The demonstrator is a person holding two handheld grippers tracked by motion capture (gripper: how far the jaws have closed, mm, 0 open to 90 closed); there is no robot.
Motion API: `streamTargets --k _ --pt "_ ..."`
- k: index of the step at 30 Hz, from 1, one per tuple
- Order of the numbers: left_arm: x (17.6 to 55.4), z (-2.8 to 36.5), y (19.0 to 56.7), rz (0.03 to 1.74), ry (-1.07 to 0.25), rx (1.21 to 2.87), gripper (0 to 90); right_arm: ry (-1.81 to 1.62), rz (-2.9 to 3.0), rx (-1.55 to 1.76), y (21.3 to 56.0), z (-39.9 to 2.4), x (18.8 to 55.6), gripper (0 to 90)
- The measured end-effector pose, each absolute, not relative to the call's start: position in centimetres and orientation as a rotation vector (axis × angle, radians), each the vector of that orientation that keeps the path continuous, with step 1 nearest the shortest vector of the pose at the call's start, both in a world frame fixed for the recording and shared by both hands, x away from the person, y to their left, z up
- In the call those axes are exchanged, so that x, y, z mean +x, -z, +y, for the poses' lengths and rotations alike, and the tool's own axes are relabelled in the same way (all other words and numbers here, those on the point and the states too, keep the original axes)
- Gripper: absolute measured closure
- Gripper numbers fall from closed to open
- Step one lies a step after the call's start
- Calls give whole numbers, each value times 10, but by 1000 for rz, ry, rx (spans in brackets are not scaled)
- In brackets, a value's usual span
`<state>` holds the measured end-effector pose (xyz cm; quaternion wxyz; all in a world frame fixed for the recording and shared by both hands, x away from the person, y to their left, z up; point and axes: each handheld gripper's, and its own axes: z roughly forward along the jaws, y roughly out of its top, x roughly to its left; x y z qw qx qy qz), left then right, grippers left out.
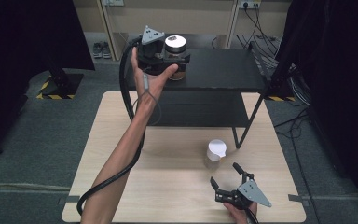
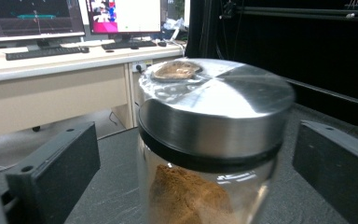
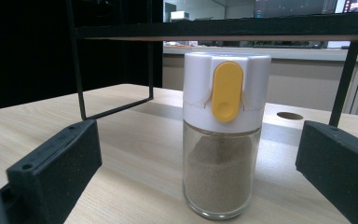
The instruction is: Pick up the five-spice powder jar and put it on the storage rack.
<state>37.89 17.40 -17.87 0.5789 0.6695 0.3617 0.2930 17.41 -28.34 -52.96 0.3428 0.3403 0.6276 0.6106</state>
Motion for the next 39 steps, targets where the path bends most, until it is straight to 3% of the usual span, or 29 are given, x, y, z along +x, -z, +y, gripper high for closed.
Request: streamTargets --k 18,39 --pt "338 200 199 733 -672 1506 3 -1588 1631 885 530 -283 174 4" --pt "291 209 265 637 -634 1462 6 -1588 1629 885 530 -283 174 4"
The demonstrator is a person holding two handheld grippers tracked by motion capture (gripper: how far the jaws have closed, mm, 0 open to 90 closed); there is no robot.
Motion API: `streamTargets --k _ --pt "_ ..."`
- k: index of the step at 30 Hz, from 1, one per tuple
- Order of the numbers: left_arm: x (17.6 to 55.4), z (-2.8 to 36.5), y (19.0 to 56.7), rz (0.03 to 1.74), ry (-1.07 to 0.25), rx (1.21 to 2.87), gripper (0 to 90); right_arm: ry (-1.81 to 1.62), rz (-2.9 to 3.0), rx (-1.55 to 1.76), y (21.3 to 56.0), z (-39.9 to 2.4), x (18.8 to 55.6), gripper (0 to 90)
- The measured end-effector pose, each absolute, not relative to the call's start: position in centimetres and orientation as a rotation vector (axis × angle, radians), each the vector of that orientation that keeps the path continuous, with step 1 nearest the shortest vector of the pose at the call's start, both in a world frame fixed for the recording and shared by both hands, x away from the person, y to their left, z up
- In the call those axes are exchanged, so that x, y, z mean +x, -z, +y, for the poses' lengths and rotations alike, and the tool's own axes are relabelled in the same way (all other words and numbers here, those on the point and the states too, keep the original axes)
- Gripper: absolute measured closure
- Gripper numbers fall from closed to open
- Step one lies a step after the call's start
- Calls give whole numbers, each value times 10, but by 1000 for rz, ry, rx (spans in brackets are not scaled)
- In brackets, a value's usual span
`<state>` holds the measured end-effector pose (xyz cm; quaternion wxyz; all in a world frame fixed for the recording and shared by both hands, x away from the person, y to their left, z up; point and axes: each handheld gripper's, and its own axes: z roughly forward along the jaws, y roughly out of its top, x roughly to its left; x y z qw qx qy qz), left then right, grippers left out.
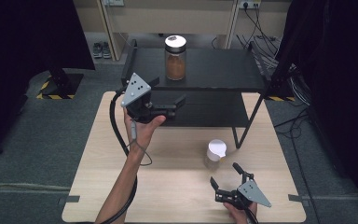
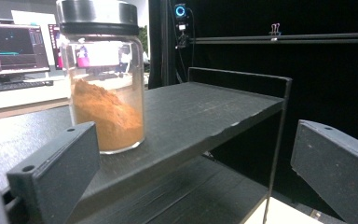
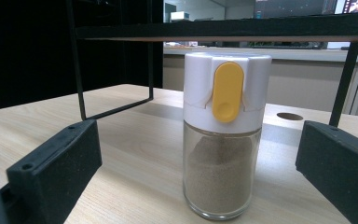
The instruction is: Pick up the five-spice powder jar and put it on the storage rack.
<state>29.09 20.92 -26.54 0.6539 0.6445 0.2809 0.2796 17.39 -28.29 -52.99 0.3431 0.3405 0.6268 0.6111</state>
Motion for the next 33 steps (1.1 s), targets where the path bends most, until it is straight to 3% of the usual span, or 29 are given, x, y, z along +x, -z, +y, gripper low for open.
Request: streamTargets --k 33 --pt "261 220 325 600 -586 1407 3 -1588 1629 886 530 -283 174 4"
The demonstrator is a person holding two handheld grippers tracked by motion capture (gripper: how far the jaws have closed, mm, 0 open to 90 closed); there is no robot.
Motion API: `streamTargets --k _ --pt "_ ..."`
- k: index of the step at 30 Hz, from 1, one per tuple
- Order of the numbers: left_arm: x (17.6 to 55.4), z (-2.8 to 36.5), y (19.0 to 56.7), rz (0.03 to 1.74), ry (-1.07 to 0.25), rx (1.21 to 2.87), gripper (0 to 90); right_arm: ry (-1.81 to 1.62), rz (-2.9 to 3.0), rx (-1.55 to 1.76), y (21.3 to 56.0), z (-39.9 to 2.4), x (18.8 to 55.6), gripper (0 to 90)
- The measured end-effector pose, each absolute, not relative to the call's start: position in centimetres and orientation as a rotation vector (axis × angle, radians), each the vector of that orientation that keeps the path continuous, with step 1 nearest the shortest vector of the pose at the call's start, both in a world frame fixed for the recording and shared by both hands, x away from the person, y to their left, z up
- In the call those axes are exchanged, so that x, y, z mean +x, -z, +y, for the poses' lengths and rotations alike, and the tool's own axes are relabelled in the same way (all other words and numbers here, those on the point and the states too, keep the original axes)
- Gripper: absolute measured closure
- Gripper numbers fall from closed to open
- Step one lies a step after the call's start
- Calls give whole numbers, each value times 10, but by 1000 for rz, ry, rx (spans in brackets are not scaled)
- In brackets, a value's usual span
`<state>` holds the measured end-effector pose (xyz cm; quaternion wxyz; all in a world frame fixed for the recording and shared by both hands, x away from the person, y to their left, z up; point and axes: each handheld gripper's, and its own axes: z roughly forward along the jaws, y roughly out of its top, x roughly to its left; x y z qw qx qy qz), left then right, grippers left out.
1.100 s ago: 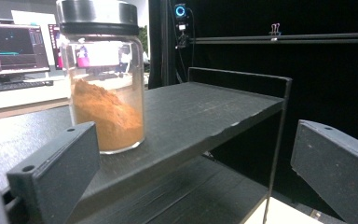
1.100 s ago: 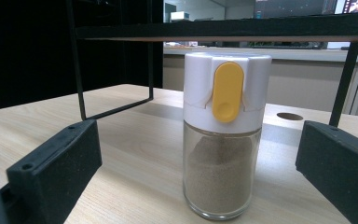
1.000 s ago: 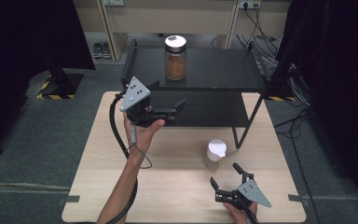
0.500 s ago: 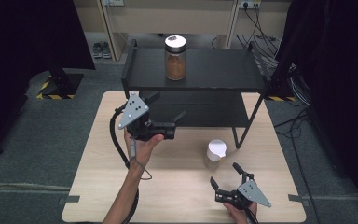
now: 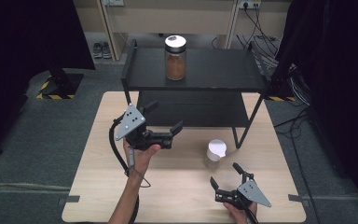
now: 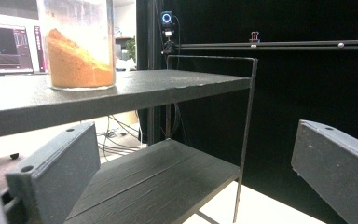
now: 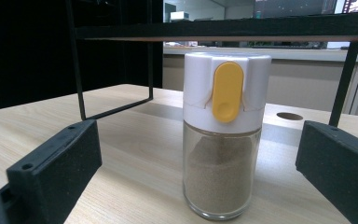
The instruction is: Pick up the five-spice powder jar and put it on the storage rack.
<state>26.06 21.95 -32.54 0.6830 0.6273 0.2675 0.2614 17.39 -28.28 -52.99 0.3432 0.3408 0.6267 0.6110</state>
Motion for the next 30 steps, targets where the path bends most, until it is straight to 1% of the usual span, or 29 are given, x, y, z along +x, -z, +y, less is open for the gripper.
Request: streamTargets --k 11,30 --pt "255 223 350 607 -563 1396 2 -1588 1630 887 530 -283 174 4" --pt "249 231 413 613 -528 1375 2 -1587 1630 886 530 -283 174 4"
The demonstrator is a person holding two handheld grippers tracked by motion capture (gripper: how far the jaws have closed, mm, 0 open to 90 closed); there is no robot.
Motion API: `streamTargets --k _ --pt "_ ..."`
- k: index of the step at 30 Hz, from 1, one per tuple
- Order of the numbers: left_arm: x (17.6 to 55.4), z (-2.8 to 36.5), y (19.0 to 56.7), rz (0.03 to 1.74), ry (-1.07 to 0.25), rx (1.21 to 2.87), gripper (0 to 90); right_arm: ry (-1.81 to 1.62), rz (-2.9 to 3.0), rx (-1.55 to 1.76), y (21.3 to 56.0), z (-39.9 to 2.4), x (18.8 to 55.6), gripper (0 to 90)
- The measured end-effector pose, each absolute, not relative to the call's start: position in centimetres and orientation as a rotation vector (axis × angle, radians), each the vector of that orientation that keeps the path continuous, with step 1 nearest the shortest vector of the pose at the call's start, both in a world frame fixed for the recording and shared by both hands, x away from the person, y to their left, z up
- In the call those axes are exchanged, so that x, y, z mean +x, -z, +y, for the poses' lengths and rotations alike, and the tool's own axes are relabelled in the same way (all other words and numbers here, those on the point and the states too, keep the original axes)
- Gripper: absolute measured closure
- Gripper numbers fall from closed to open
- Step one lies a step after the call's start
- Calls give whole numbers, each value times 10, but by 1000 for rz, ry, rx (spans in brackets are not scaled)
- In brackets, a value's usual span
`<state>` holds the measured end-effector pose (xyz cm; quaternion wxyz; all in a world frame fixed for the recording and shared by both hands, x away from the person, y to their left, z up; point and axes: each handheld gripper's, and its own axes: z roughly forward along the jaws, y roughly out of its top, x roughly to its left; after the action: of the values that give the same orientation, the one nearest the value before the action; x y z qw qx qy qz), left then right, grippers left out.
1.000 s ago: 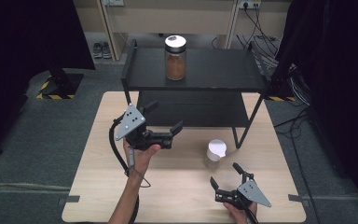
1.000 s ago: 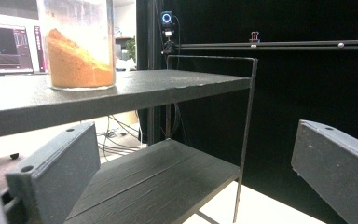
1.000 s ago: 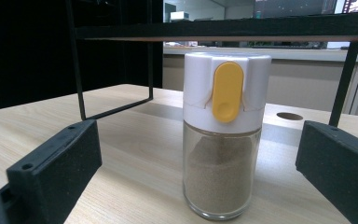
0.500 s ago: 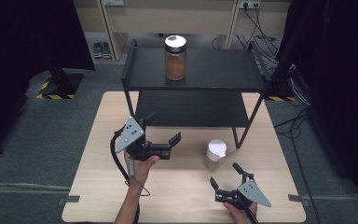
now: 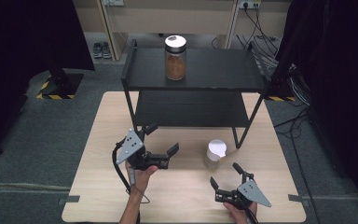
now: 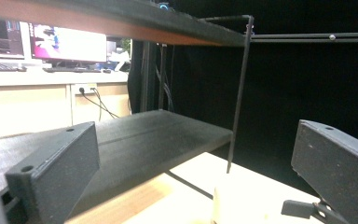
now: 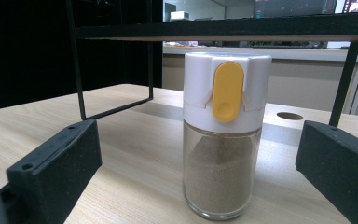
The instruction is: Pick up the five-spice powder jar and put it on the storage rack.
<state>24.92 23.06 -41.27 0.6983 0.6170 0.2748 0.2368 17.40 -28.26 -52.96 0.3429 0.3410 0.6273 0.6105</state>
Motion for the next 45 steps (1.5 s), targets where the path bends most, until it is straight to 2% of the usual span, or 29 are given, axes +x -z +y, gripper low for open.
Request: streamTargets --k 27,45 --pt "243 245 487 658 -422 1398 1 -1591 1632 877 530 -282 175 4" --pt "229 242 509 697 -401 1433 2 -1600 1637 871 530 -283 176 4"
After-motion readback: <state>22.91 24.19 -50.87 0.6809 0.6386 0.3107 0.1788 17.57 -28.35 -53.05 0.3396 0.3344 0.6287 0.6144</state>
